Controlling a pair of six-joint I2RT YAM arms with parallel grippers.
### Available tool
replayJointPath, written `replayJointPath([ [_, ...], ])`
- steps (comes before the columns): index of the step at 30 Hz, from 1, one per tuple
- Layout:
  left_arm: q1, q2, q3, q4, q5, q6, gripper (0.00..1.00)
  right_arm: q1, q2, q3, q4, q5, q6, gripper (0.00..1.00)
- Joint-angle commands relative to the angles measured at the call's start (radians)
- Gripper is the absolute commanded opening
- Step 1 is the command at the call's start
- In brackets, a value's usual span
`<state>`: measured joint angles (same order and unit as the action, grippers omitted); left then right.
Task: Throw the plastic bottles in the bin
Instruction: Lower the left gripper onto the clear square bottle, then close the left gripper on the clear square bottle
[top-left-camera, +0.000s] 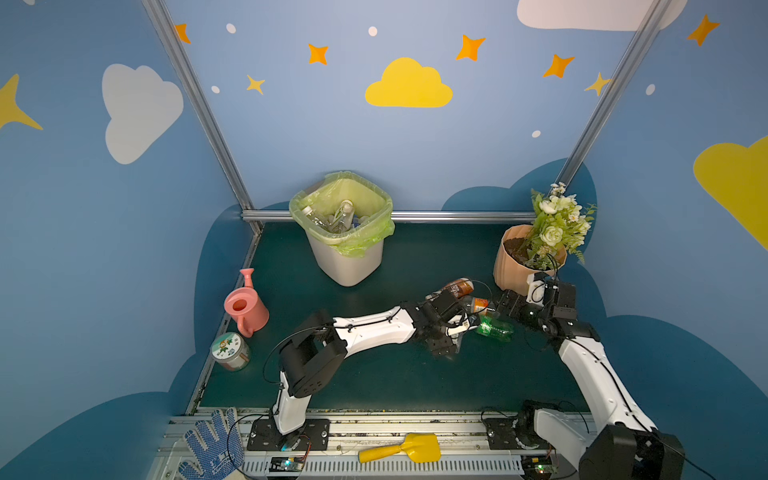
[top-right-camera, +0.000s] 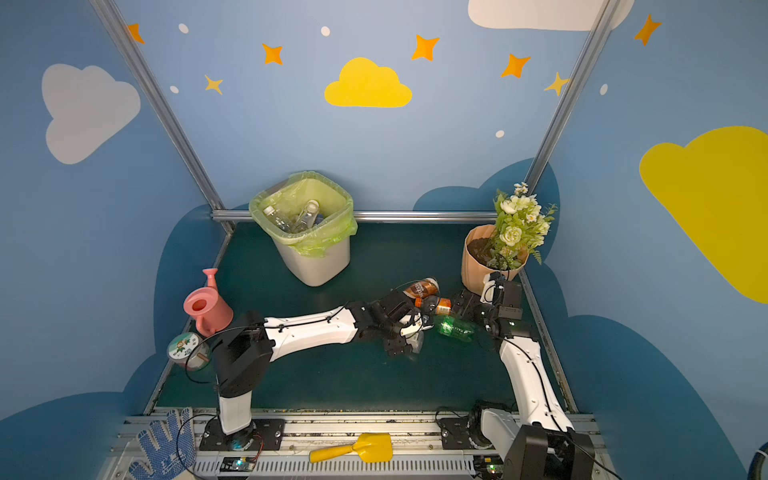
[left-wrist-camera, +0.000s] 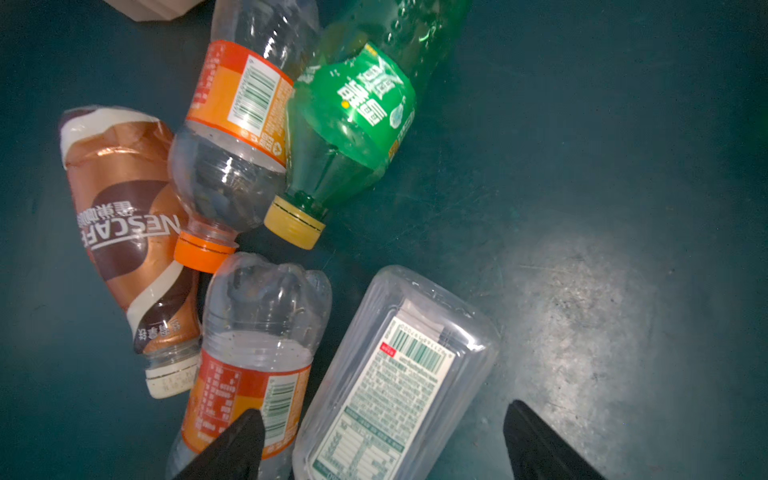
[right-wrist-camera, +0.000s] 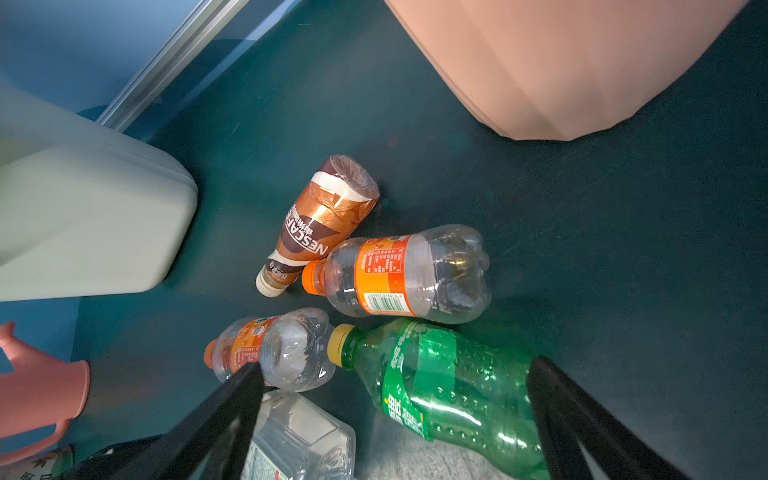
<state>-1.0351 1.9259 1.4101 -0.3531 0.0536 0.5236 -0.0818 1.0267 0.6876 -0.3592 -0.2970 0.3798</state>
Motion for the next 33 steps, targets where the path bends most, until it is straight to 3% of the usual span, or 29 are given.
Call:
replayJointPath([
  [1, 0.000, 0.003, 0.022, 0.000, -0.009, 0.036, 0.91, -0.004, -0.011, -0.011, 0.001, -0.004, 0.002, 0.97],
  [12, 0.020, 0.106, 0.095, -0.063, 0.037, 0.082, 0.94, -0.007, -0.014, -0.010, -0.005, -0.005, 0.002, 0.97],
  [33, 0.012, 0.163, 0.093, -0.131, 0.094, 0.063, 0.81, -0.014, -0.004, -0.037, 0.006, -0.011, 0.003, 0.97],
])
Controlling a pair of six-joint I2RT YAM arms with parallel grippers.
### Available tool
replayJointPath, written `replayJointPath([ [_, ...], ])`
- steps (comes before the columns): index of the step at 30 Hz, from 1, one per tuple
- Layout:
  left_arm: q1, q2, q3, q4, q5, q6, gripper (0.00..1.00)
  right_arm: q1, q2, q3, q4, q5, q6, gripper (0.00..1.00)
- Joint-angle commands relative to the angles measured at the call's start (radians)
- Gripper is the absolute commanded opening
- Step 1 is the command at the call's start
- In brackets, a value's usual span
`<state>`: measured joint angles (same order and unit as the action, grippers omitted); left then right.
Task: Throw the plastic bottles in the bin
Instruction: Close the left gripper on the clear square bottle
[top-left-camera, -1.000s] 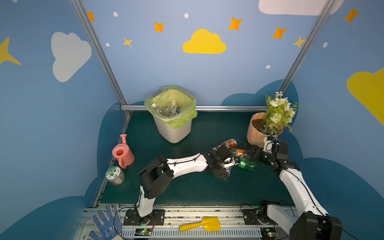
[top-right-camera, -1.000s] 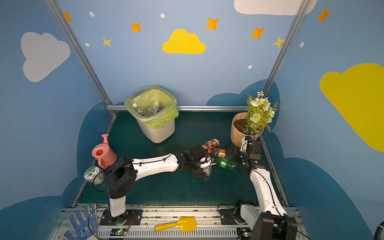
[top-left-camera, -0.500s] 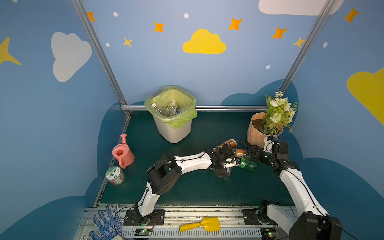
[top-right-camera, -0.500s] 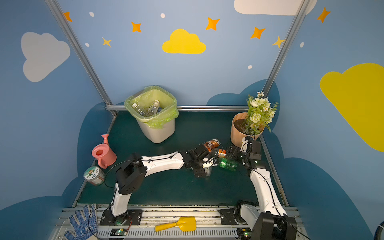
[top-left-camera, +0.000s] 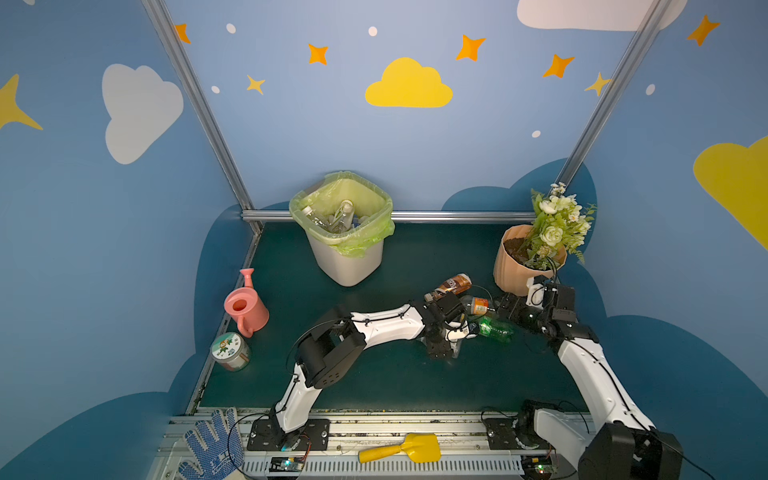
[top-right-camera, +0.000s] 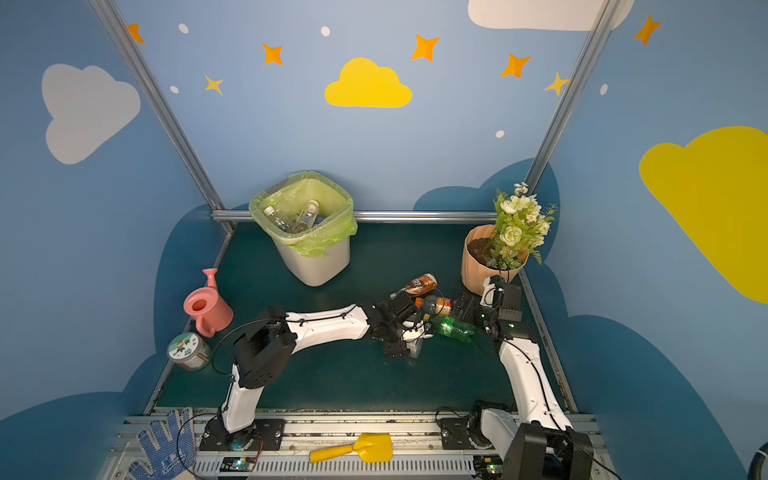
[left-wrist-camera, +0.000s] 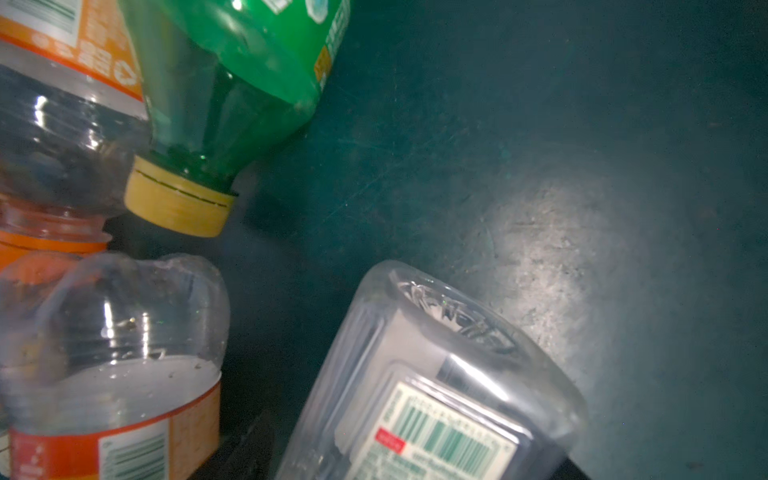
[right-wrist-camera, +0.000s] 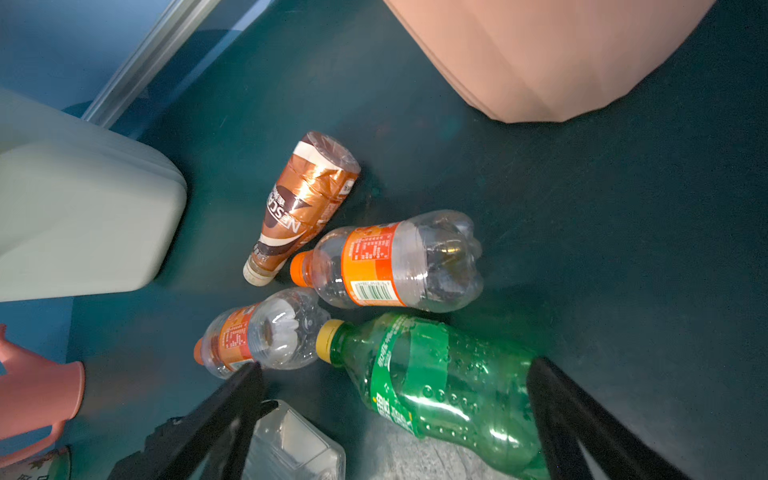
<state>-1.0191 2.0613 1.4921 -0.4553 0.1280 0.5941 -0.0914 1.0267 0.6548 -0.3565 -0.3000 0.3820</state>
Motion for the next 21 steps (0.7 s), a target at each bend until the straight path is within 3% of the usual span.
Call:
replayJointPath([
  [1, -0.004, 0.033, 0.013, -0.029, 0.020, -0.010, 0.80, -0.004, -0.006, -0.004, 0.001, -0.007, 0.000, 0.97],
  [8, -0.004, 0.048, 0.013, -0.031, 0.026, -0.010, 0.72, -0.008, -0.008, -0.007, 0.002, -0.008, 0.001, 0.97],
  [16, -0.004, 0.024, 0.002, -0.023, 0.056, -0.040, 0.46, -0.011, -0.005, -0.004, 0.004, -0.012, 0.001, 0.97],
  [21, -0.003, -0.032, -0.020, 0.013, 0.077, -0.089, 0.44, -0.010, -0.005, -0.003, 0.005, -0.016, 0.002, 0.97],
])
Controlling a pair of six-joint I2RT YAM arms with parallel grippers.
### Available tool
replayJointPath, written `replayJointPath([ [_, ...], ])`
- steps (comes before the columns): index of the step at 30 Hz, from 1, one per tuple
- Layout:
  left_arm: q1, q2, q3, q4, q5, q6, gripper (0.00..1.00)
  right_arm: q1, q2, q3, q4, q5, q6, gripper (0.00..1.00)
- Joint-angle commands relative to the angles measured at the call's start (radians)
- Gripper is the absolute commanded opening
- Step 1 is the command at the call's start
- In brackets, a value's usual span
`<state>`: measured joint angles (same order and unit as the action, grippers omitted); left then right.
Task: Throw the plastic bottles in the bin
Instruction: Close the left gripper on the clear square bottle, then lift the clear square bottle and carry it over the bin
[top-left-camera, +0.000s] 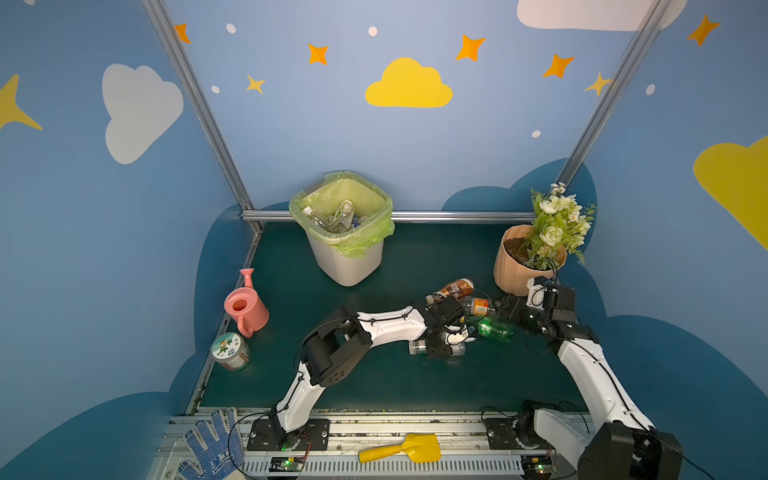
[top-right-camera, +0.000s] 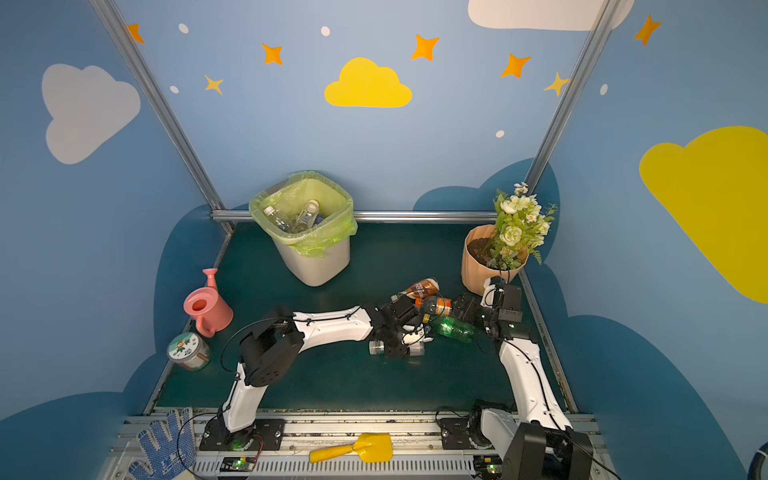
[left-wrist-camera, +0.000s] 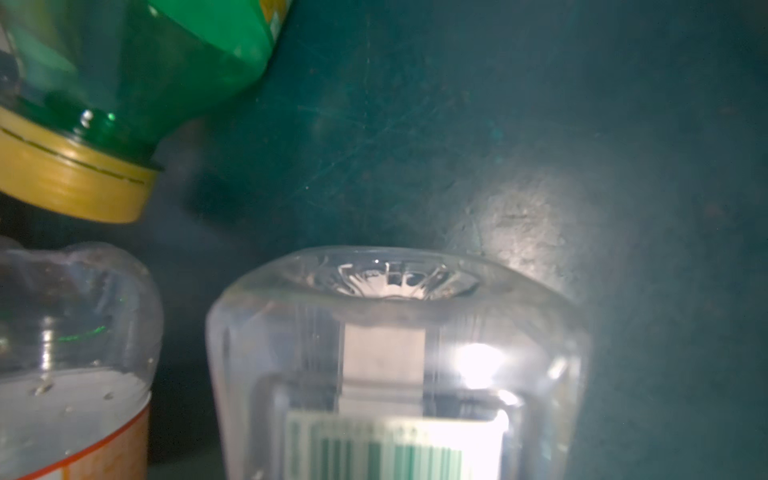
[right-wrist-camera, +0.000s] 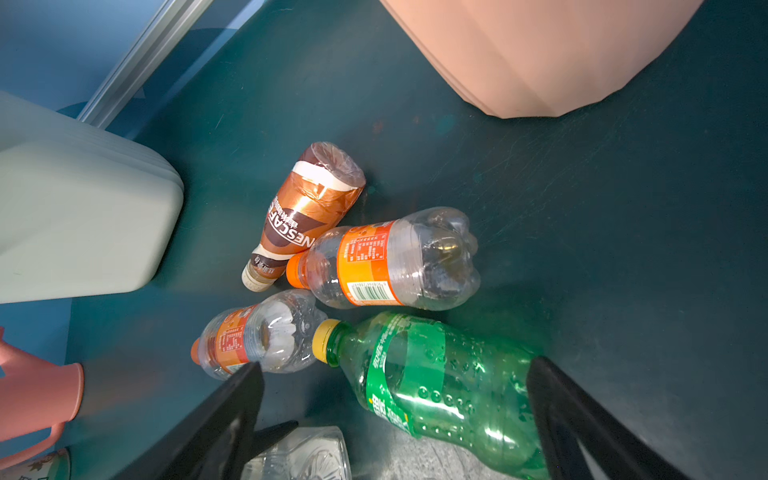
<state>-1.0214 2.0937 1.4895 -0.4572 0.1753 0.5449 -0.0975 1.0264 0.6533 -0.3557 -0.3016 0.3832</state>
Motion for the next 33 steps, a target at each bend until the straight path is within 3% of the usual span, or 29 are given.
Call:
replayJointPath([
  [1, -0.001, -0.081, -0.025, 0.028, 0.044, -0.052, 0.44, -0.004, -0.005, -0.001, 0.003, -0.014, 0.001, 0.97],
  [8, 0.006, -0.302, -0.103, 0.162, 0.043, -0.148, 0.44, -0.005, -0.005, 0.002, 0.006, -0.016, -0.005, 0.97],
  [14, 0.015, -0.584, -0.190, 0.372, -0.181, -0.171, 0.45, -0.004, 0.005, 0.006, 0.027, -0.067, -0.026, 0.97],
  [20, 0.059, -0.831, -0.286, 0.783, -0.407, 0.009, 0.47, 0.000, 0.029, 0.011, 0.060, -0.109, -0.018, 0.97],
  [23, 0.146, -0.870, -0.248, 0.870, -0.404, 0.046, 0.46, 0.003, 0.042, 0.014, 0.060, -0.126, -0.015, 0.97],
  [26, 0.291, -0.853, -0.190, 0.903, -0.352, 0.004, 0.45, 0.006, 0.040, 0.013, 0.058, -0.125, -0.013, 0.97],
  [30, 0.507, -0.727, -0.045, 0.874, -0.300, -0.153, 0.47, 0.011, 0.024, 0.013, 0.052, -0.121, -0.011, 0.97],
  [33, 0.631, -0.571, 0.130, 0.712, -0.274, -0.308, 0.51, 0.011, 0.010, 0.013, 0.044, -0.113, -0.011, 0.97],
])
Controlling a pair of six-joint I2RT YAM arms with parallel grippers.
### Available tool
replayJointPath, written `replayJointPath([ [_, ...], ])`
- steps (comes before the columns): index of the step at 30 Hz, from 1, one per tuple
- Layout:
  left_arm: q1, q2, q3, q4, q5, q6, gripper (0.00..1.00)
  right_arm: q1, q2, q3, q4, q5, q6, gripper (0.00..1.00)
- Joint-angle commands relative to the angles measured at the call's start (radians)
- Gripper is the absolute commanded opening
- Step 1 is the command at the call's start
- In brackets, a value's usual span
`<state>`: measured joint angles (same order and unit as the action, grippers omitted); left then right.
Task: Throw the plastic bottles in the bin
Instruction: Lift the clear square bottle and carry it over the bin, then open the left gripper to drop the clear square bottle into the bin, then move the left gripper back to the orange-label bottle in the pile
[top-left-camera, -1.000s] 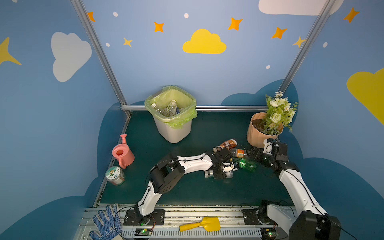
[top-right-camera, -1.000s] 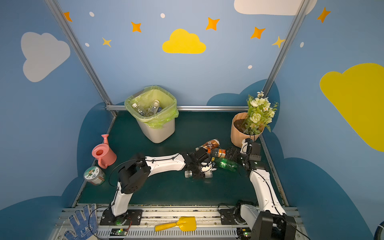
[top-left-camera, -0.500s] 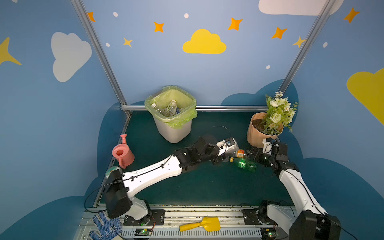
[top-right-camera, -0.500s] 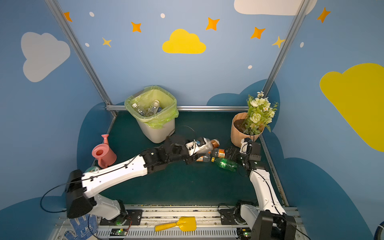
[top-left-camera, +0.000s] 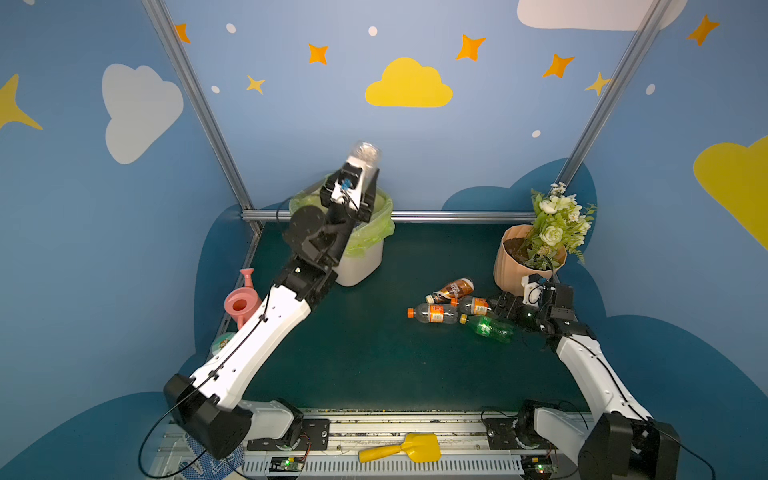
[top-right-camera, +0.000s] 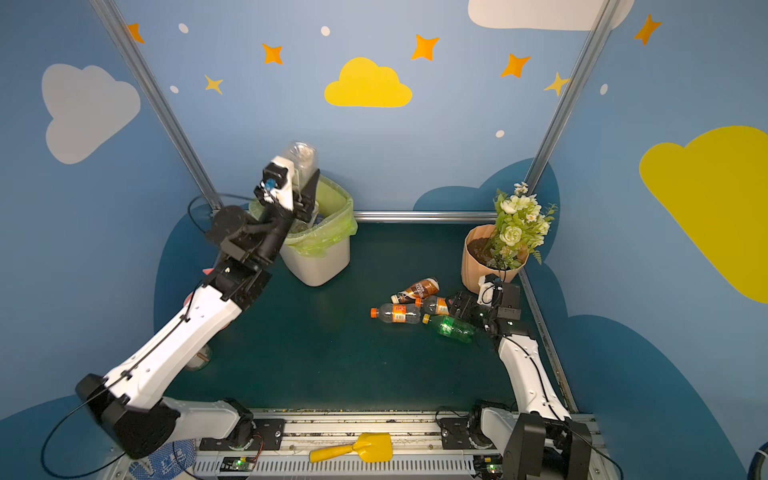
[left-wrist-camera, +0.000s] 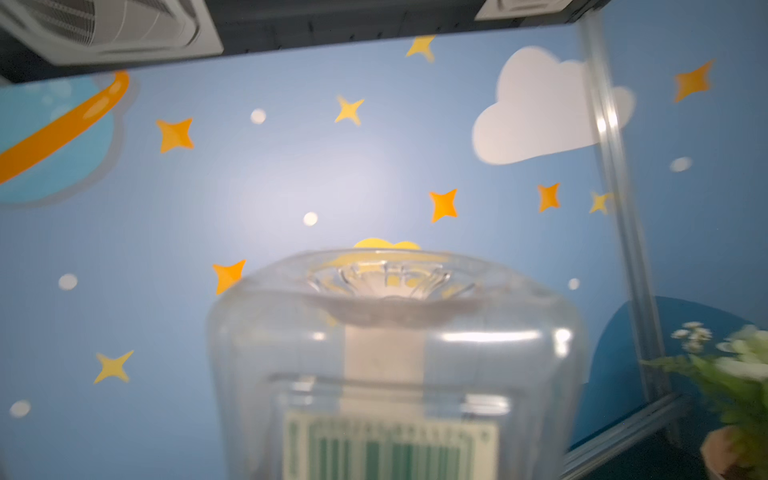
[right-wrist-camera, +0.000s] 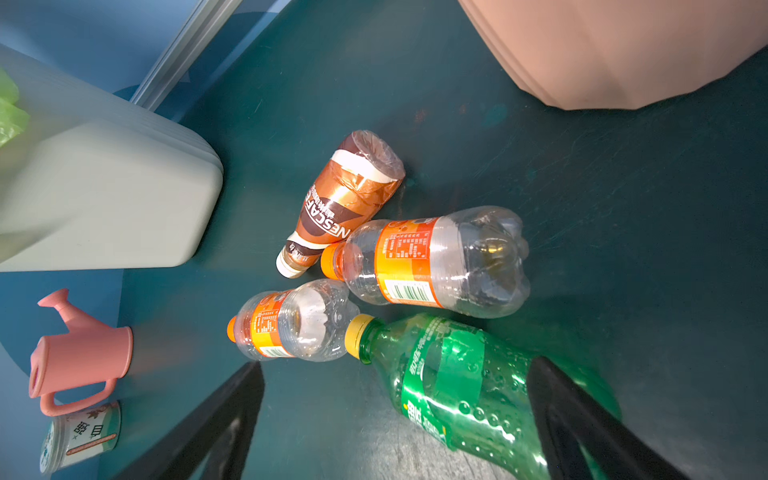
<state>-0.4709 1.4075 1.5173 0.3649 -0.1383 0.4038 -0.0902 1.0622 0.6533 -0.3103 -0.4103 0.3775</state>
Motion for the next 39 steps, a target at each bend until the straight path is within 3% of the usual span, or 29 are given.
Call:
replayJointPath([
  [1, 0.110, 0.163, 0.158, -0.181, 0.063, -0.220, 0.52, 0.004, -0.030, 0.013, -0.006, 0.000, -0.004, 0.97],
  [4, 0.155, 0.290, 0.268, -0.333, 0.062, -0.305, 0.70, 0.003, -0.041, 0.013, -0.016, 0.009, -0.006, 0.97],
  [6, 0.167, 0.327, 0.275, -0.366, 0.044, -0.339, 0.84, 0.003, -0.046, 0.013, -0.019, 0.012, -0.003, 0.97],
  [7, 0.173, 0.334, 0.273, -0.375, 0.051, -0.352, 0.96, 0.003, -0.050, 0.014, -0.021, 0.017, -0.002, 0.97],
  [8, 0.175, 0.336, 0.283, -0.396, 0.047, -0.365, 1.00, 0.004, -0.053, 0.013, -0.025, 0.023, -0.002, 0.97],
  [13, 0.159, 0.238, 0.313, -0.371, 0.093, -0.353, 1.00, 0.003, -0.053, 0.014, -0.030, 0.031, -0.012, 0.97],
  [17, 0.094, 0.127, 0.277, -0.320, 0.101, -0.276, 1.00, 0.005, -0.032, 0.013, -0.019, 0.021, -0.011, 0.97],
  [21, 0.033, 0.014, 0.149, -0.270, 0.080, -0.249, 1.00, 0.006, -0.013, 0.042, -0.019, 0.008, -0.010, 0.97],
  [25, 0.030, -0.107, -0.029, -0.213, 0.044, -0.336, 1.00, 0.006, -0.020, 0.045, -0.024, 0.020, -0.014, 0.97],
  [31, 0.007, -0.217, -0.157, -0.266, 0.067, -0.404, 1.00, 0.021, -0.004, 0.055, -0.014, 0.000, -0.017, 0.97],
  [35, -0.070, -0.282, -0.269, -0.253, 0.014, -0.380, 1.00, 0.057, 0.021, 0.074, -0.035, 0.027, -0.014, 0.97],
  [39, -0.157, -0.311, -0.357, -0.276, -0.036, -0.281, 1.00, 0.093, 0.035, 0.085, -0.042, 0.066, -0.006, 0.97],
])
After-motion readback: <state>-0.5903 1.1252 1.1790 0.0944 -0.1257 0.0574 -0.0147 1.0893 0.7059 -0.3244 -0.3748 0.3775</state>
